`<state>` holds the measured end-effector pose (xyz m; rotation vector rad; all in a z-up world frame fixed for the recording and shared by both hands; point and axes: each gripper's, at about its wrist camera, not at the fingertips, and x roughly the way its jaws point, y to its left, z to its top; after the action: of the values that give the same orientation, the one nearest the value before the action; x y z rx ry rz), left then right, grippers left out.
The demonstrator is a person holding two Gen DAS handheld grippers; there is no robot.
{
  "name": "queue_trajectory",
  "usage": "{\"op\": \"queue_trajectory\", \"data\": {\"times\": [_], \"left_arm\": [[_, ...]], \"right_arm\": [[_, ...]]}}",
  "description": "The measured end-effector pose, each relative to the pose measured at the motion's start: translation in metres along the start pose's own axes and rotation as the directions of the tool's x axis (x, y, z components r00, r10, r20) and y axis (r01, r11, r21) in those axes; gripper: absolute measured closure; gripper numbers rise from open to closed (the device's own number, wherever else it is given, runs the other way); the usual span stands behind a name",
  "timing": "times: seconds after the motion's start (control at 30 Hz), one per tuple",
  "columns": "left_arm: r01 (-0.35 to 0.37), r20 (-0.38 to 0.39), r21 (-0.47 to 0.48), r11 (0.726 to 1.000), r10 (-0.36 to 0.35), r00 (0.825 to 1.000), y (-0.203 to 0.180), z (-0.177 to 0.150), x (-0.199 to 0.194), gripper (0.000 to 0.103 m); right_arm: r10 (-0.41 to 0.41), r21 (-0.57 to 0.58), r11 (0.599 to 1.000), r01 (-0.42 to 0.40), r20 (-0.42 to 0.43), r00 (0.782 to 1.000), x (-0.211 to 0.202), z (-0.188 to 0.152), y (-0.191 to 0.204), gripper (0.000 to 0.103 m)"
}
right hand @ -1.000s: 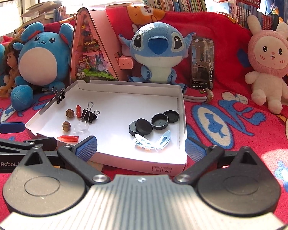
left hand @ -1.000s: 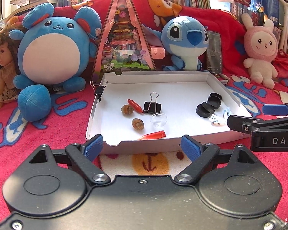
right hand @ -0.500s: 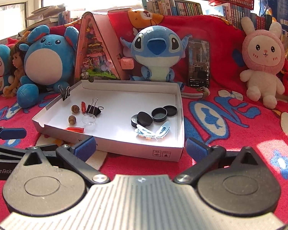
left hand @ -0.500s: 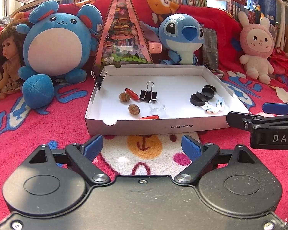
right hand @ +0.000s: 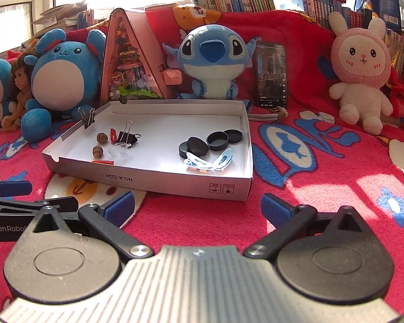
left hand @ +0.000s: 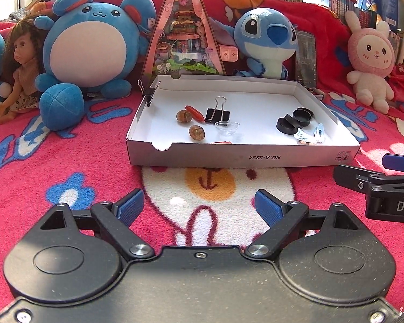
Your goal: Organize rigid objects
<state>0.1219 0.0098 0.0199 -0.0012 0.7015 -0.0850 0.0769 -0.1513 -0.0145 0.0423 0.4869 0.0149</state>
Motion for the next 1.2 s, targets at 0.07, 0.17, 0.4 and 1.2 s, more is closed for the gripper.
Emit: {"op": "queue_trajectory", "data": {"times": [0.07, 0.17, 0.4, 1.2], "left_arm": [[-0.005, -0.004, 0.001, 1.0, 0.005, 1.0, 0.0, -0.002, 0.002, 0.014], [-0.015, -0.007, 0.0, 1.0, 0.015, 1.0, 0.0, -0.004, 0.004, 0.014], [-0.028, -0.012, 0.003, 1.0, 0.028, 1.0, -0.001, -0.008, 0.008, 0.014], [-0.088, 0.023, 0.024, 0.996, 0.087, 0.996, 0.003, -0.014, 0.017, 0.01]], "right_arm": [[-0.004, -0.004, 1.0, 0.004, -0.003, 1.0, 0.001, -0.002, 0.001, 0.0], [-0.008, -0.006, 1.0, 0.008, -0.009, 1.0, 0.003, -0.006, 0.002, 0.0], [-0.017, -0.001, 1.0, 0.017, -0.024, 1.0, 0.007, -0.013, 0.004, 0.0], [-0.049, 0.0, 0.999, 0.05, -0.073, 0.996, 0.024, -0.028, 0.007, 0.0]]}}
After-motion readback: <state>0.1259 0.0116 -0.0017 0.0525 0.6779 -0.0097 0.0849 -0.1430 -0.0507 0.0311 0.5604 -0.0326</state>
